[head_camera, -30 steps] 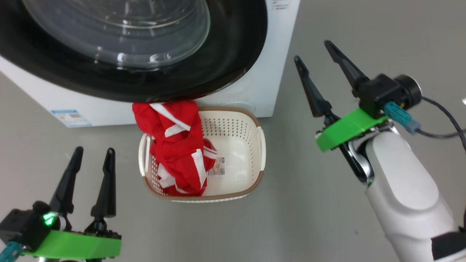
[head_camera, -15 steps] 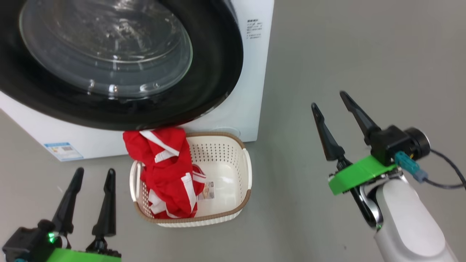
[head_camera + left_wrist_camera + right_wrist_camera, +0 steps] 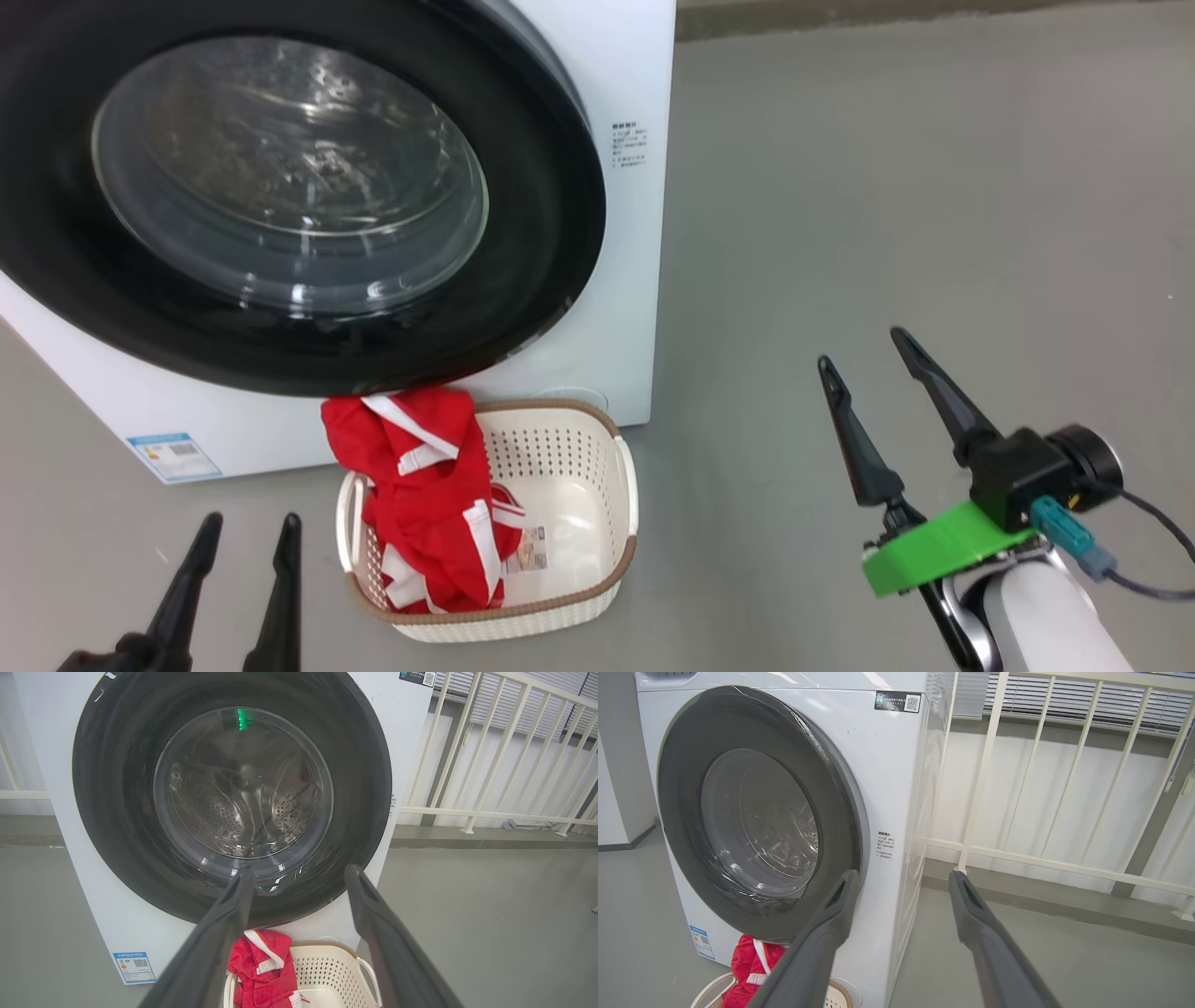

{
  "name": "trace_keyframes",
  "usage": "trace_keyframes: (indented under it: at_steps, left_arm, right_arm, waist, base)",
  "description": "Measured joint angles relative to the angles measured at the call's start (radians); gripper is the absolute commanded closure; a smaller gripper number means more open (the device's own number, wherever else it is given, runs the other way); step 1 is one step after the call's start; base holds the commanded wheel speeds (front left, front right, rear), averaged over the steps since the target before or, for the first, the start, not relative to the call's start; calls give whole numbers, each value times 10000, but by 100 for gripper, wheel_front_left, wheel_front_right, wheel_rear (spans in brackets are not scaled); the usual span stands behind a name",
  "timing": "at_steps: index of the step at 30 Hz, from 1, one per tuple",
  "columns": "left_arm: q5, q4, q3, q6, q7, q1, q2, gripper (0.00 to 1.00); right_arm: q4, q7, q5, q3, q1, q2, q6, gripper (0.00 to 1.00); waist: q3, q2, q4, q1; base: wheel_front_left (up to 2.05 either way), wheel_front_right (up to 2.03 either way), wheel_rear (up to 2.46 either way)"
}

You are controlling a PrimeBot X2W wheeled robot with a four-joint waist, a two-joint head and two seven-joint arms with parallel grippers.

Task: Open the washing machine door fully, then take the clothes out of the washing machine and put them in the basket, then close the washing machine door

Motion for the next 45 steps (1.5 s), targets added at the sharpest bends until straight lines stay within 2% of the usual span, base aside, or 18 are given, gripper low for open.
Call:
trace_keyframes:
  at_steps: [8, 17, 43, 44, 45]
  left_arm:
    - [125, -117, 238, 0, 0, 418, -173, 0]
    - [188, -242, 360, 0, 0, 717, -322, 0]
    - [462, -240, 525, 0, 0, 1093, -324, 0]
    - [558, -245, 543, 0, 0, 1093, -326, 100]
    - [566, -151, 522, 8, 19, 1092, -345, 100]
  right_arm:
    - [-675, 0, -96, -297, 1009, 15, 0, 0]
    - [-834, 0, -127, -291, 1655, 36, 0, 0]
    - [-963, 0, 240, -282, 2270, 61, 0, 0]
    - [-965, 0, 240, -280, 2270, 61, 0, 100]
    - [-865, 2, 238, -270, 2275, 69, 2, 100]
  waist:
    - [-405, 0, 23, 0]
    - [-680, 0, -4, 0]
    - [-888, 0, -141, 0]
    - [-881, 0, -141, 0]
    - [-880, 0, -142, 0]
  base:
    - [0, 0, 0]
    - [0, 0, 0]
    - [0, 0, 0]
    - [0, 0, 0]
    - [0, 0, 0]
